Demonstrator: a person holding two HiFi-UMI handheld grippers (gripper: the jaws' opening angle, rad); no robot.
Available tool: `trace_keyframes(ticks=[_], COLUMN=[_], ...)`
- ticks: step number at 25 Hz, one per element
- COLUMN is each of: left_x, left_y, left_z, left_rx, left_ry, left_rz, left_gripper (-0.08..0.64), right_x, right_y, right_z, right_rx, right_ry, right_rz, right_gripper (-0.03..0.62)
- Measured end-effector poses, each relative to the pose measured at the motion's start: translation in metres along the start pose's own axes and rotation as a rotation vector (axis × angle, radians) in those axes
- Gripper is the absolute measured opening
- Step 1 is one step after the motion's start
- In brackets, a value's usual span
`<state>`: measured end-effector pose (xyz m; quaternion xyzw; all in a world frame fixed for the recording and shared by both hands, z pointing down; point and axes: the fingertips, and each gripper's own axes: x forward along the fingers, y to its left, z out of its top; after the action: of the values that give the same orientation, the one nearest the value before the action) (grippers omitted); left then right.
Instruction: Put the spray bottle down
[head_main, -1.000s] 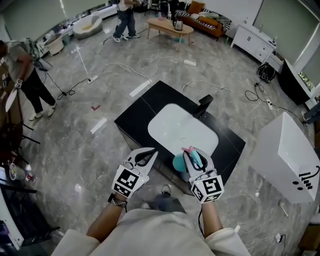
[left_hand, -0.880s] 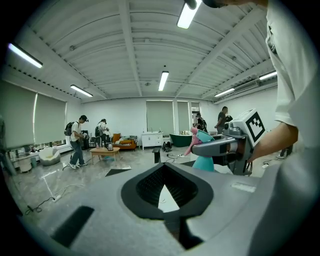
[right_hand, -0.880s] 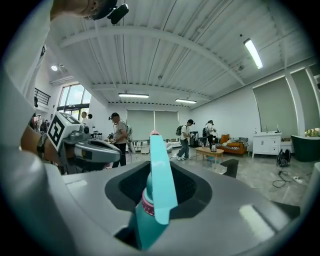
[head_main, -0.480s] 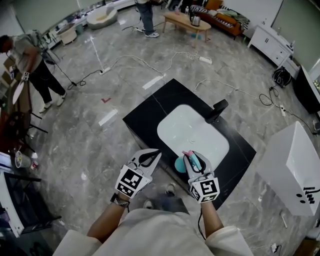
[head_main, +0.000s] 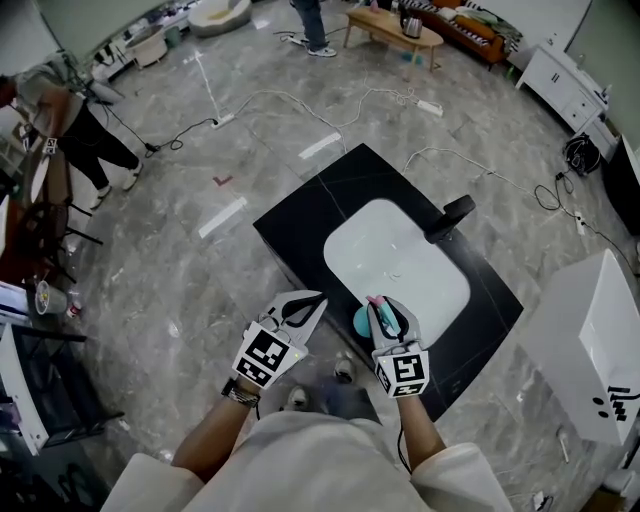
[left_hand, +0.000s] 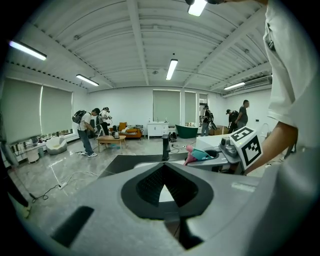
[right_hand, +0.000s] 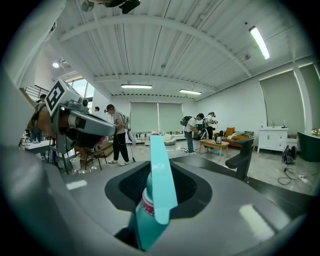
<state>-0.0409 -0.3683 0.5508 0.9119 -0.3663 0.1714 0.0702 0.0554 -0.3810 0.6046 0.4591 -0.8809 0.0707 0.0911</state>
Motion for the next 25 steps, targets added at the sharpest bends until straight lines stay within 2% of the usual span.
trace_keyframes(ticks=[7,15,25], left_x=[0.0,0.001,0.001], left_y=[0.005,0.008,0.002], left_z=[-0.008,-0.013,-0.013], left_rx=[-0.02,-0.028,-0.018], left_ry=[0.022,0.029,0.031], left_rz=[0.011,0.016,0.001], left_gripper=[0.0,0.0,0.0], right_x=[0.014,0.02,0.018], right_y=[0.005,0.01,0.01], right_z=[-0.016,-0.027,-0.028], right_rx=[0.01,-0.045,-0.048], right_ry=[0.013,0.041,0.043], right_rz=[0.02,0.036,0.017], right_gripper=[0.114,0.114,0.118])
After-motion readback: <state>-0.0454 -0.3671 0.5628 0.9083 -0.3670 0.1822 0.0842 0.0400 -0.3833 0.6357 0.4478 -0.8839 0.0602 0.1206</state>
